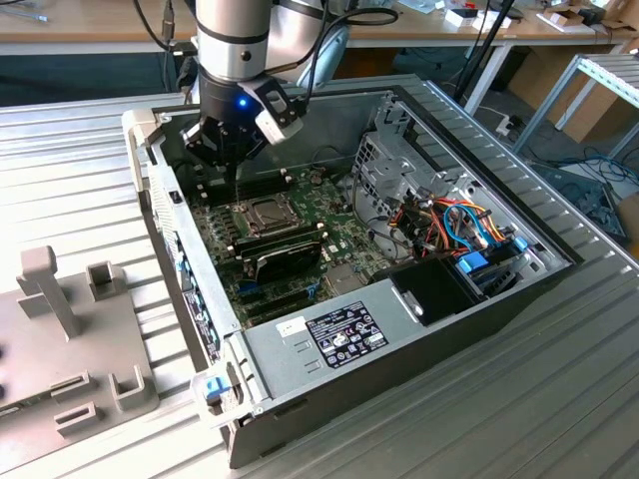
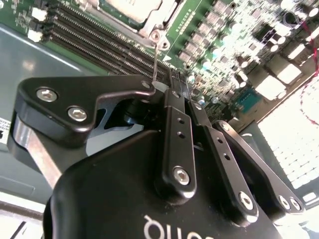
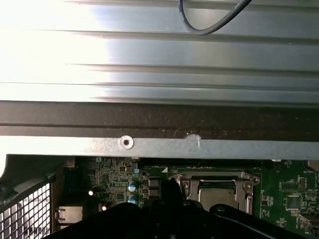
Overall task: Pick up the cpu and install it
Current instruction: 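Install the first cpu locking lever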
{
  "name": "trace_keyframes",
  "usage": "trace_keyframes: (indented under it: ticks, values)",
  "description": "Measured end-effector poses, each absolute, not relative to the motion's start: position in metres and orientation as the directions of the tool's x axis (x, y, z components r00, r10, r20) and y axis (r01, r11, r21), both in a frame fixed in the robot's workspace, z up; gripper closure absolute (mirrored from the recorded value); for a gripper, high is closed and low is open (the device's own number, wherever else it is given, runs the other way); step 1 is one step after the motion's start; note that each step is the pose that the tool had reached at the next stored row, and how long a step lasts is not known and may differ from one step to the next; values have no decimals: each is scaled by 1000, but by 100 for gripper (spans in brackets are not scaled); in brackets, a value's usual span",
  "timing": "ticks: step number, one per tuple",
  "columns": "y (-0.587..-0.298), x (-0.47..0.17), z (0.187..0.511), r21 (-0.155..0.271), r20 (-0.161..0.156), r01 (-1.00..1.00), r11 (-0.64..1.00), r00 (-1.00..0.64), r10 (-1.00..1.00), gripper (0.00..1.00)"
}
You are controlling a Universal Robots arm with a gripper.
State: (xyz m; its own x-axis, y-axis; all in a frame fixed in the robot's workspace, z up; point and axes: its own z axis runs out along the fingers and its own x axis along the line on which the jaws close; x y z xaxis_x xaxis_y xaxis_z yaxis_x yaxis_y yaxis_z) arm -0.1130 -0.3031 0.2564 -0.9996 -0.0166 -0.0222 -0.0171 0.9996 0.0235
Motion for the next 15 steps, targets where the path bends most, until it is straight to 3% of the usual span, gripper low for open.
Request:
trace_keyframes:
  ticks: [15]
  values:
    - [-303, -113, 255, 39, -23, -177, 983, -984, -176, 89]
